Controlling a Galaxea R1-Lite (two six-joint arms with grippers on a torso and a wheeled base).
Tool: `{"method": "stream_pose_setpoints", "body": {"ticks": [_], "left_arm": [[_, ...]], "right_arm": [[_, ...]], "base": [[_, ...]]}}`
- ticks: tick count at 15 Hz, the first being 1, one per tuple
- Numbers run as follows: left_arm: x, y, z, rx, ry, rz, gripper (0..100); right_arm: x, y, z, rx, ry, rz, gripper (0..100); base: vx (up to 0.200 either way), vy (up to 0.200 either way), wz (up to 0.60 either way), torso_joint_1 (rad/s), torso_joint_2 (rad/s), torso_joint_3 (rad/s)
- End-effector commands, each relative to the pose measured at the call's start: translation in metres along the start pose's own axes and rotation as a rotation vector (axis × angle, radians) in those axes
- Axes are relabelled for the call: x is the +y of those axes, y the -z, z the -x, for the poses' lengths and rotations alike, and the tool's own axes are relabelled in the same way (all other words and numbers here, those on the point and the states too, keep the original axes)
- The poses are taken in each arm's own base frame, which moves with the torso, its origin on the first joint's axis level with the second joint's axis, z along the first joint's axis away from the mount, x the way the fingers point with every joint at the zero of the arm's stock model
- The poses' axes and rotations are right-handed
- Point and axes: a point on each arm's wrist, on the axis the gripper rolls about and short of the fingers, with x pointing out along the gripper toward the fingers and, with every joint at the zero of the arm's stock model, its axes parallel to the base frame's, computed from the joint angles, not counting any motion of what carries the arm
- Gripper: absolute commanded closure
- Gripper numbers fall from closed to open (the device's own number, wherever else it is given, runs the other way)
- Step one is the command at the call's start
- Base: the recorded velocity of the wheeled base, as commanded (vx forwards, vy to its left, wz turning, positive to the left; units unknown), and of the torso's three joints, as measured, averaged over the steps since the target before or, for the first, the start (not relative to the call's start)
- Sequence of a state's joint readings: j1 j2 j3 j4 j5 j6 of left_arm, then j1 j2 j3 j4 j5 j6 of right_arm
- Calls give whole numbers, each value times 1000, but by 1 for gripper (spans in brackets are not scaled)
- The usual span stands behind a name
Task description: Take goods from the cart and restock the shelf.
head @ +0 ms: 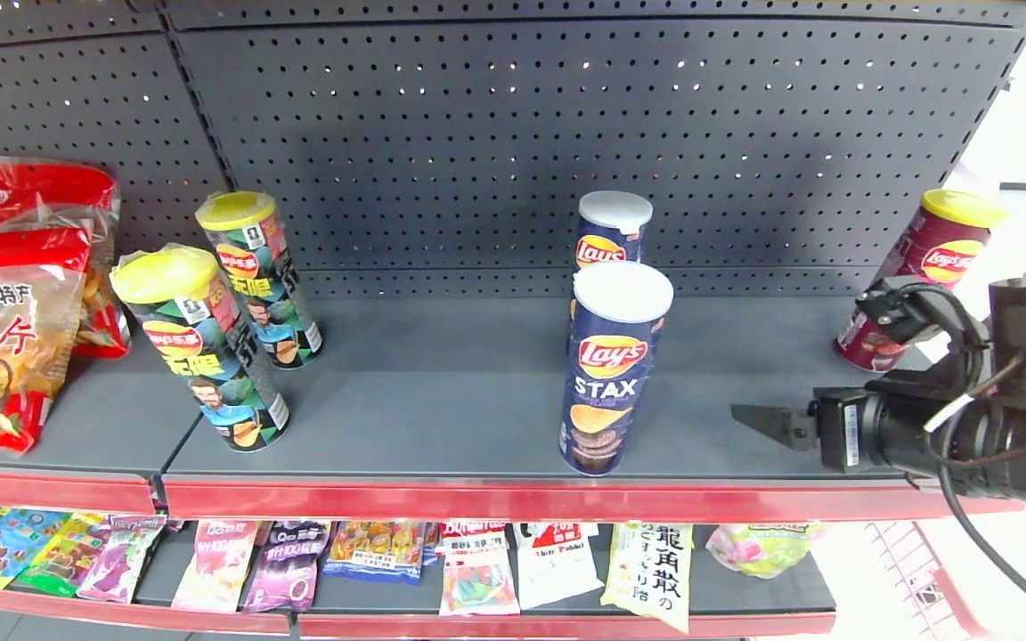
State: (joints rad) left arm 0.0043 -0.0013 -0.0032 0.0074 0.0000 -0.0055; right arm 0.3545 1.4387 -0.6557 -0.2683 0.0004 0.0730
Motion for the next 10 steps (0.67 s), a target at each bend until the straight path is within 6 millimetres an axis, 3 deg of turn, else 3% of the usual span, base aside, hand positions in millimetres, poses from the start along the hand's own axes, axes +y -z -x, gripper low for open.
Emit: {"method": "stream_pose_setpoints", "body": {"ticks": [1, 10], "left_arm": [[0, 0, 0, 0, 0, 1, 0], [0, 0, 0, 2, 0, 1, 0]], "right_arm": [[4, 7, -20, 65, -12, 22, 0], [29, 11, -35, 67, -85, 154, 0]], "base": [[0, 0, 0, 0, 0, 0], [0, 0, 0, 0, 0, 0]]}}
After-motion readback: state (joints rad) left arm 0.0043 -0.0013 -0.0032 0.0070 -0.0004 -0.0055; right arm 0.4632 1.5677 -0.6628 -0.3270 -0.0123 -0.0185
